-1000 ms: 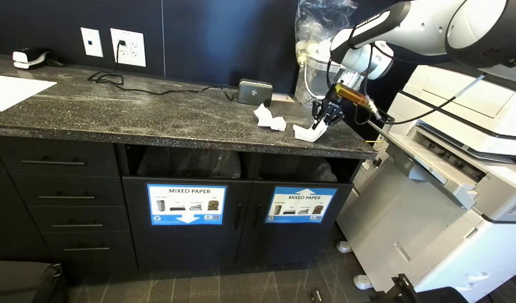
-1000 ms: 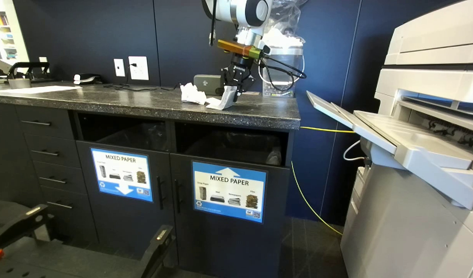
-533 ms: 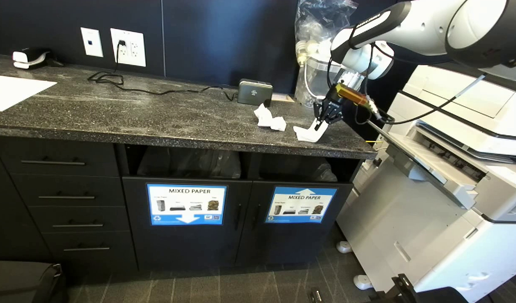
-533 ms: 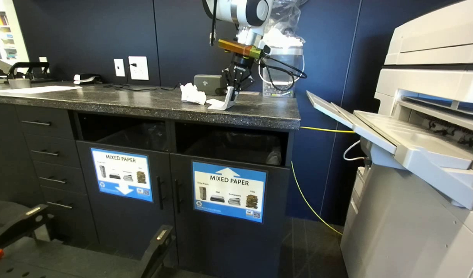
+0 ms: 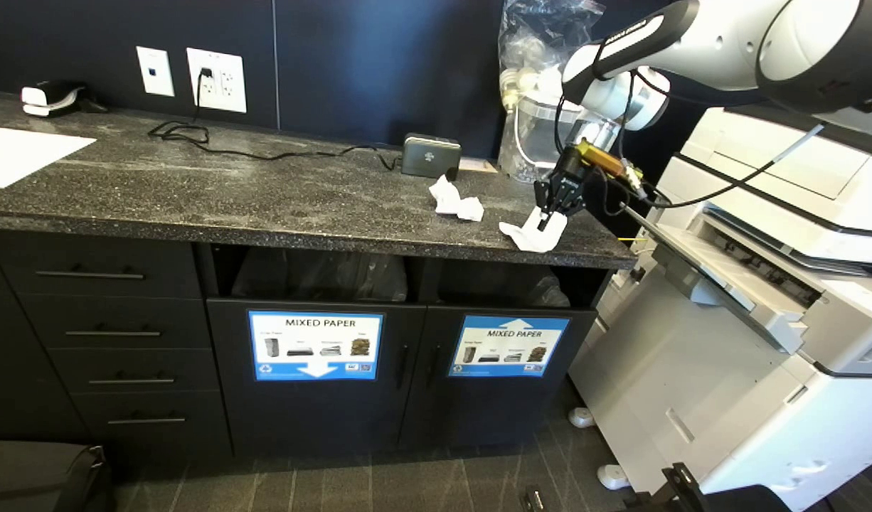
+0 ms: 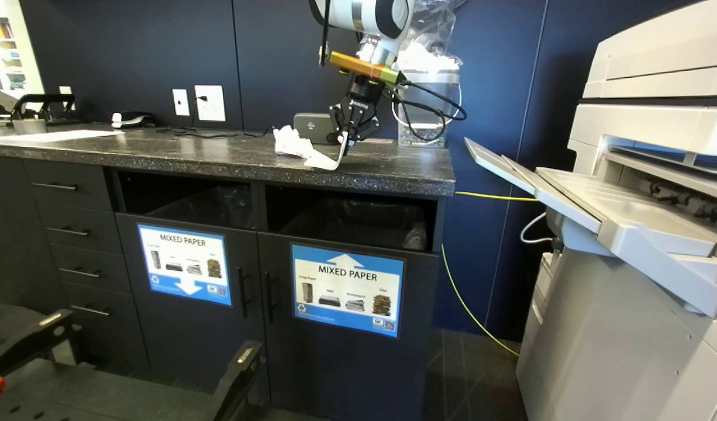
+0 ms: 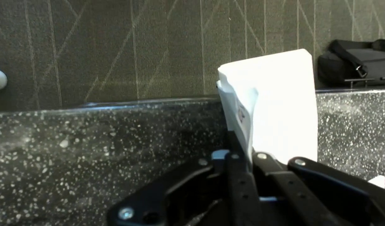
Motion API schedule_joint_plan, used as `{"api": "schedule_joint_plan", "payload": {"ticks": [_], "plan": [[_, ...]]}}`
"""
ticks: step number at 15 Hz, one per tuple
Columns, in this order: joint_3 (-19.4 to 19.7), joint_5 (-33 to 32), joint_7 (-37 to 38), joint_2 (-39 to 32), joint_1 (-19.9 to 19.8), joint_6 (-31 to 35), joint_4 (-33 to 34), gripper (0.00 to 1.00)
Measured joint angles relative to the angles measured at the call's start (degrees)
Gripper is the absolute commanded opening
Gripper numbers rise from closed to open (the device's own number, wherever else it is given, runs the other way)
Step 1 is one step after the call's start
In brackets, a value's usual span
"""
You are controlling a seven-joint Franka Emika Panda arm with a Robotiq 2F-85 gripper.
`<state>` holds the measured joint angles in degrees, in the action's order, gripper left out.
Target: Pick up the paper on the right side of the counter and throw it in the bin
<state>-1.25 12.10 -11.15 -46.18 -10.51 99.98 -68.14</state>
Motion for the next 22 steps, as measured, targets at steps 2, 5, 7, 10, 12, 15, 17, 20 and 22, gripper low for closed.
{"api": "schedule_joint_plan", "payload": {"ticks": [2,5,7,10,12,15,17,20,22], "plan": [[0.1,-0.67,-0.1,0.91,0.01,-0.88,-1.69,0.0],[0.22,-2.02,-0.26,4.88,0.16,0.88,-8.71,0.0],[0.34,-3.37,-0.29,8.21,0.55,3.74,-14.28,0.0],[0.56,-5.86,-0.26,13.07,1.66,9.59,-22.82,0.0],[0.63,-7.49,-0.24,16.24,2.65,13.59,-28.9,0.0],[0.64,-9.62,0.15,20.71,4.32,18.89,-38.28,0.0],[0.64,-10.7,0.77,23.54,5.56,22.57,-44.76,0.0],[0.53,-11.0,2.24,27.31,7.48,30.17,-55.08,0.0],[0.27,-11.0,3.63,29.09,8.66,37.2,-62.1,0.0]]}}
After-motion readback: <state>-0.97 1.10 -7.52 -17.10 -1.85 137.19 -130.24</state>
